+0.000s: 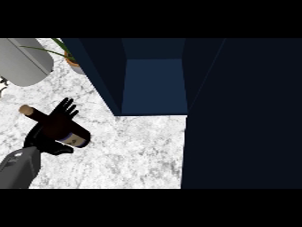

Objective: Pick up the wine, place it into the cabinet and close the cabinet

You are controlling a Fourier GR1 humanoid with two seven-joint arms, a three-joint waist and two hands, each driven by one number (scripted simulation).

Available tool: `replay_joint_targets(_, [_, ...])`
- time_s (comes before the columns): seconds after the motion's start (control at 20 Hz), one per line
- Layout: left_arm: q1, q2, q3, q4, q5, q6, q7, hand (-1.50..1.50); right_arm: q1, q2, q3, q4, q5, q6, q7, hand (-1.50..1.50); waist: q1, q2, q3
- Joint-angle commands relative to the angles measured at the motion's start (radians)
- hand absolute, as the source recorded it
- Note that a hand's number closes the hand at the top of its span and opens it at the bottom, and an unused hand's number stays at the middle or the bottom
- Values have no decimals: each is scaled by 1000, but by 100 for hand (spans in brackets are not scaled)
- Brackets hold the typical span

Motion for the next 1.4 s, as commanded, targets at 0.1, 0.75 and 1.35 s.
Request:
replay_joint_targets(0.1, [17,-4,19,50,19,-143,-91,-150,-3,5,-16,40,1,10,-44,-150,-4,4,-1])
replay_joint_targets(0.75, [-3,-27,24,70,20,-162,-78,150,25,19,20,48,37,21,-76,-150,-7,4,-1])
replay_joint_targets(1.35, [192,-88,-20,-55,-34,1,-282,150,-29,-8,-56,5,-17,-21,26,-150,24,-4,0])
